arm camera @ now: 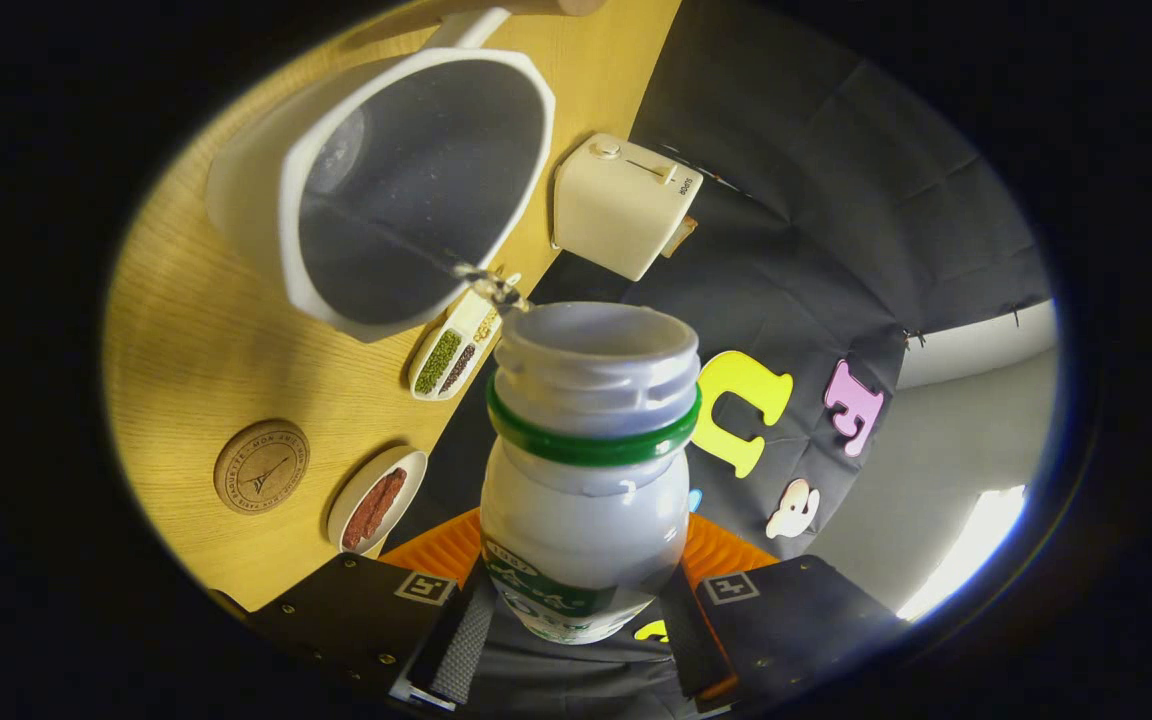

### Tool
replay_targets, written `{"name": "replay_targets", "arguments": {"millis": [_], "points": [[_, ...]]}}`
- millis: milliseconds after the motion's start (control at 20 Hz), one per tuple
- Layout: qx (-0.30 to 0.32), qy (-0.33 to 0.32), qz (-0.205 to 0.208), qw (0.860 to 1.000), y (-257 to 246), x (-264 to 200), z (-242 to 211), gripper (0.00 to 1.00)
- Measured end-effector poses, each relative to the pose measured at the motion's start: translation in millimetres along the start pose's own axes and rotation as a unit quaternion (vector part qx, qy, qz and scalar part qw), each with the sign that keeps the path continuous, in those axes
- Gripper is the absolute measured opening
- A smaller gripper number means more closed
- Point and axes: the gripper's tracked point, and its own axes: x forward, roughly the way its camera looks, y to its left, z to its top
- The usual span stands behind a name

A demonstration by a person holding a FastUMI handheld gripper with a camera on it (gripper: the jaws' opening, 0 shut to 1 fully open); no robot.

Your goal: Take the bottle from table, then pour the juice into the cup, finally place the bottle on the coaster

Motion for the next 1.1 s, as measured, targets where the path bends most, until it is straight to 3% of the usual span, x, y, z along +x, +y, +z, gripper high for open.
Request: {"name": "replay_targets", "arguments": {"millis": [850, 1100], "points": [[-0.006, -0.002, -0.003, 1.0, -4, 0, 4, 0.75], [0.038, -0.008, 0.017, 0.999, 4, 1, 7, 0.75]]}}
